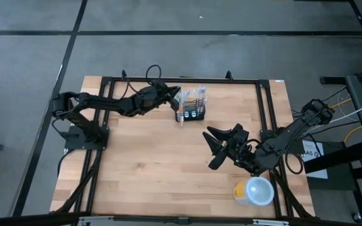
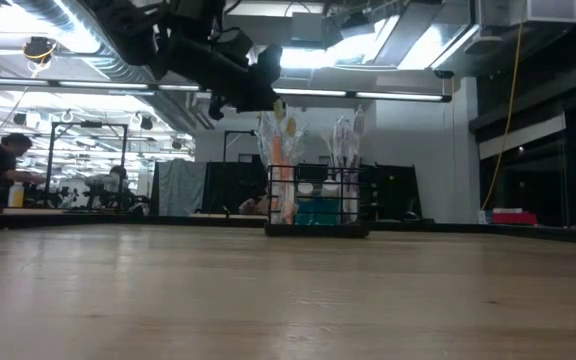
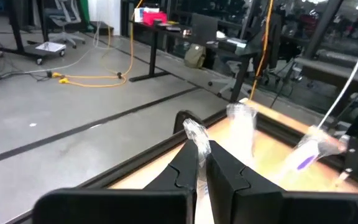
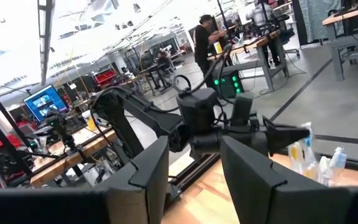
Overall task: Pick & Place toothbrushing station
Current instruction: Put the blue toothbrush into the left section of the mesh organizer, then return to Home Position
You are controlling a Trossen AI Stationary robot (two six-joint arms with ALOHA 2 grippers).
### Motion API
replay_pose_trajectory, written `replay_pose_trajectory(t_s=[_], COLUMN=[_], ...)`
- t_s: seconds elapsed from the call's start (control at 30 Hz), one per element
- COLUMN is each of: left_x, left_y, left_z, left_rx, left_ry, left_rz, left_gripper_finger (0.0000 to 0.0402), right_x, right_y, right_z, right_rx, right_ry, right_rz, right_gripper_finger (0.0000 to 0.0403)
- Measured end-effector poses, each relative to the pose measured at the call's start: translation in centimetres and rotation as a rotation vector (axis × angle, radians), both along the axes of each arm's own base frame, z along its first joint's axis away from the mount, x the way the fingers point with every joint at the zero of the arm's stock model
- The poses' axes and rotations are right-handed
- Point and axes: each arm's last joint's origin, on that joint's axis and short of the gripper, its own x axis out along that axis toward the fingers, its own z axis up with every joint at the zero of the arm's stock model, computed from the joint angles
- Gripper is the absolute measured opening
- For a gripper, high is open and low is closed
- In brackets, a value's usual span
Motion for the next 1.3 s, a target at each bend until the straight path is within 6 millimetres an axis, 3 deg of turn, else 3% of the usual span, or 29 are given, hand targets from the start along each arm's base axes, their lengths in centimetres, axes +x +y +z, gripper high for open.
replay_pose_trajectory(t_s=[0.3, 0.5, 0.9, 1.13, 1.3], left_x=[0.1, 0.1, 0.0, -1.3, -3.3], left_y=[0.2, 0.2, -0.2, -0.9, -1.5], left_z=[-1.4, -1.4, -1.0, 2.2, 5.6], left_rx=[-0.032, -0.029, -0.028, 0.084, 0.159], left_ry=[0.085, 0.083, 0.066, 0.014, -0.055], left_rz=[0.024, 0.041, 0.039, 0.038, 0.034], left_gripper_finger=[0.0016, 0.0028, 0.0118, 0.0154, 0.0163], right_x=[-0.6, -1.3, -1.8, -1.8, -2.4], right_y=[0.6, 1.3, 2.1, 2.2, 2.0], right_z=[0.0, 0.0, 0.0, 0.2, 1.0], right_rx=[-0.001, -0.003, -0.020, -0.035, -0.065], right_ry=[0.010, 0.022, 0.026, 0.015, 0.018], right_rz=[-0.027, -0.046, 0.015, 0.099, 0.131], right_gripper_finger=[0.0149, 0.0149, 0.0148, 0.0148, 0.0148])
